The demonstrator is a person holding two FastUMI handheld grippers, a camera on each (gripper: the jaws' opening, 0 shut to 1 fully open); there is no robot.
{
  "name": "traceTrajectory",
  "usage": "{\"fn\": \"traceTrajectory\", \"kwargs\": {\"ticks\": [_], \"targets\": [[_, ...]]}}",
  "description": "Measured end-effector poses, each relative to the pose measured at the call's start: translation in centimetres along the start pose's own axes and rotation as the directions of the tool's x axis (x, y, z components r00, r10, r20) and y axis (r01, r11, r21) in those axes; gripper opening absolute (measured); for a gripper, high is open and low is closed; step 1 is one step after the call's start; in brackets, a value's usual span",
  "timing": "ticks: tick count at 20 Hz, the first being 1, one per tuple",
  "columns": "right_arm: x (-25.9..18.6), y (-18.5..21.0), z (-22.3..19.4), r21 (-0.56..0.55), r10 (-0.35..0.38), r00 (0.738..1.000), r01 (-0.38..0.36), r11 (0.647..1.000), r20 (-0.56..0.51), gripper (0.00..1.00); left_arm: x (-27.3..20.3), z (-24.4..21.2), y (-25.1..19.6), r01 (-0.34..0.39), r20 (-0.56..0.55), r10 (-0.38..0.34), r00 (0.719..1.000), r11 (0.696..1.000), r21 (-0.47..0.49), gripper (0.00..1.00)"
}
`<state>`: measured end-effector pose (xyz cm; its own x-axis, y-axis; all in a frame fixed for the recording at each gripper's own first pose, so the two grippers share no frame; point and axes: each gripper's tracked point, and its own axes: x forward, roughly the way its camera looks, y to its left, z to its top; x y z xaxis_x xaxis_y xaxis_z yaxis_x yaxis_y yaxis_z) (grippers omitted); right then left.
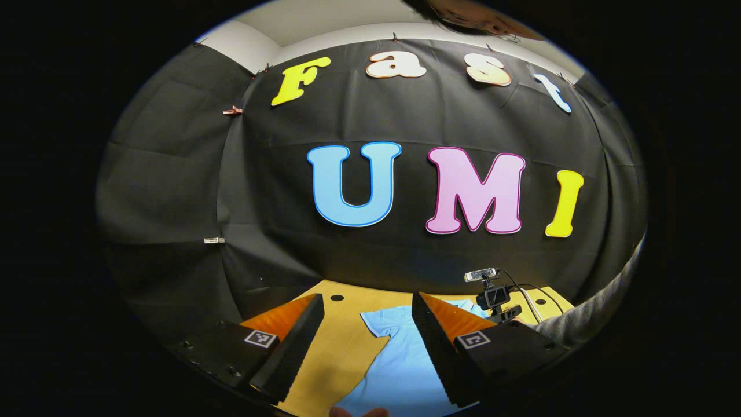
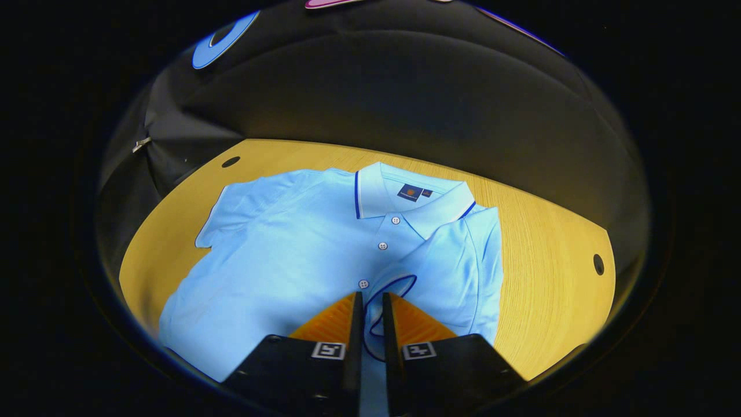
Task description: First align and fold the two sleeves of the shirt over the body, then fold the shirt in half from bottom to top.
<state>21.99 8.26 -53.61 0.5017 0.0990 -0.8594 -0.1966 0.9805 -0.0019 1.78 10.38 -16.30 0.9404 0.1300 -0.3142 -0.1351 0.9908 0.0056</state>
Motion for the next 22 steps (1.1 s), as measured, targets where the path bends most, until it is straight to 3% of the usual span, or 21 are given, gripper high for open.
{"fn": "traceTrajectory", "kwargs": {"ticks": [1,3,6,7,8,12,14,17,22], "targets": [[-0.1,-0.3,0.0,-0.001,-0.011,1.0,0.011,1.0,0.003,0.4,0.0,-0.1,0.1,-0.002,-0.002,0.002,1.0,1.0,-0.003,0.97],[0.0,-0.5,0.1,0.005,-0.019,1.0,0.019,1.0,0.01,0.58,-0.1,0.1,0.3,-0.005,-0.002,0.005,1.0,1.0,-0.007,0.97],[-0.4,-0.7,0.8,0.012,-0.026,0.999,0.026,1.0,0.045,0.66,0.0,0.1,0.4,-0.005,0.001,0.005,1.0,1.0,-0.005,0.97],[-0.5,-0.8,1.0,0.014,-0.032,0.998,0.031,0.999,0.055,0.81,0.0,0.2,0.4,-0.004,0.0,0.004,1.0,1.0,-0.003,0.97],[-0.5,-0.8,0.9,0.016,-0.034,0.998,0.033,0.999,0.058,0.87,-0.1,0.0,0.4,-0.004,0.0,0.004,1.0,1.0,-0.002,0.97],[-1.0,-1.0,1.7,0.016,-0.043,0.994,0.042,0.999,0.105,0.92,-0.1,-0.2,0.4,-0.001,-0.007,0.001,1.0,1.0,-0.006,0.97],[-2.4,-1.3,3.5,0.019,-0.06,0.982,0.057,0.998,0.181,0.96,0.0,0.0,0.6,0.0,-0.005,0.0,1.0,1.0,-0.008,0.97],[-7.4,-2.0,7.7,0.041,-0.08,0.933,0.07,0.997,0.351,0.95,0.6,0.4,0.7,-0.002,0.009,0.002,1.0,1.0,-0.008,0.97],[-17.8,-2.6,11.3,0.065,-0.099,0.842,0.075,0.995,0.53,0.95,1.9,1.7,0.1,0.013,0.046,-0.012,0.999,1.0,-0.016,0.97]]}}
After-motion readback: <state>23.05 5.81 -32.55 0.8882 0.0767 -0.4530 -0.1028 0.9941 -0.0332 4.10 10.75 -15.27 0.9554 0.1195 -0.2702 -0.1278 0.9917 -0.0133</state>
